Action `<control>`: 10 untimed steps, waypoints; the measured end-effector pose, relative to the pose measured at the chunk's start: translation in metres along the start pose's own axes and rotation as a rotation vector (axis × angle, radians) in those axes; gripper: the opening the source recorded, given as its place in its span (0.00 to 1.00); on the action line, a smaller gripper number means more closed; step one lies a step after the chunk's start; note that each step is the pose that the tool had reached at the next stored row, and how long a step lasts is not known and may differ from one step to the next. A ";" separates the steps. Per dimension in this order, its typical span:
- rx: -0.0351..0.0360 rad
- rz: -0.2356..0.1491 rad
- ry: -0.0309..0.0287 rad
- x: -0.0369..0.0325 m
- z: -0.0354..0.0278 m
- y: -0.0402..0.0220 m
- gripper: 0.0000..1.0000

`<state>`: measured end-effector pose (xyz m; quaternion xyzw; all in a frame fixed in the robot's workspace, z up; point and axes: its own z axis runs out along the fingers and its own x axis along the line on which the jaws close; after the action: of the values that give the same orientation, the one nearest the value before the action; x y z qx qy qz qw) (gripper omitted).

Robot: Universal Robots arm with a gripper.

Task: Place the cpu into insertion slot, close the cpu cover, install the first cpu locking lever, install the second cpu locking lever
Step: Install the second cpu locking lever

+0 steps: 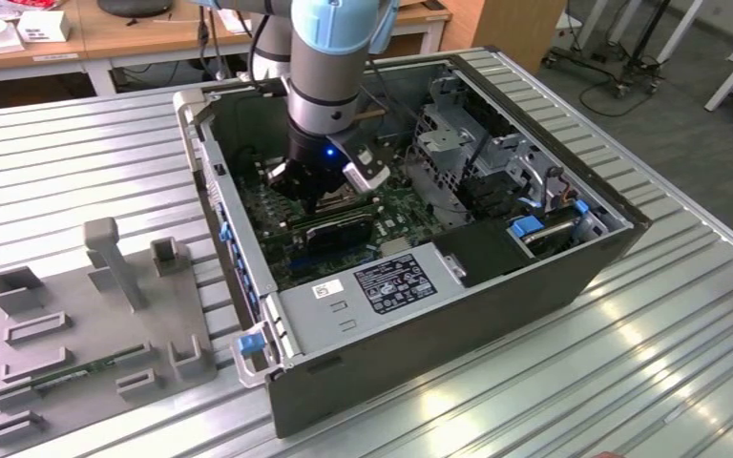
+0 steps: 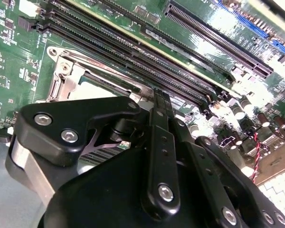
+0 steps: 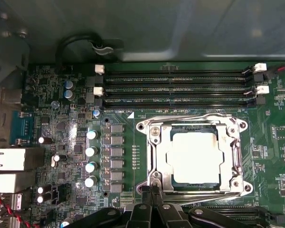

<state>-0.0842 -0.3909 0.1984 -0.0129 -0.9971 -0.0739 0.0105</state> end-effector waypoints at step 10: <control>0.0000 0.002 -0.0003 -0.0001 -0.0009 -0.0062 0.11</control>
<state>-0.0843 -0.3971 0.1983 -0.0140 -0.9971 -0.0739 0.0105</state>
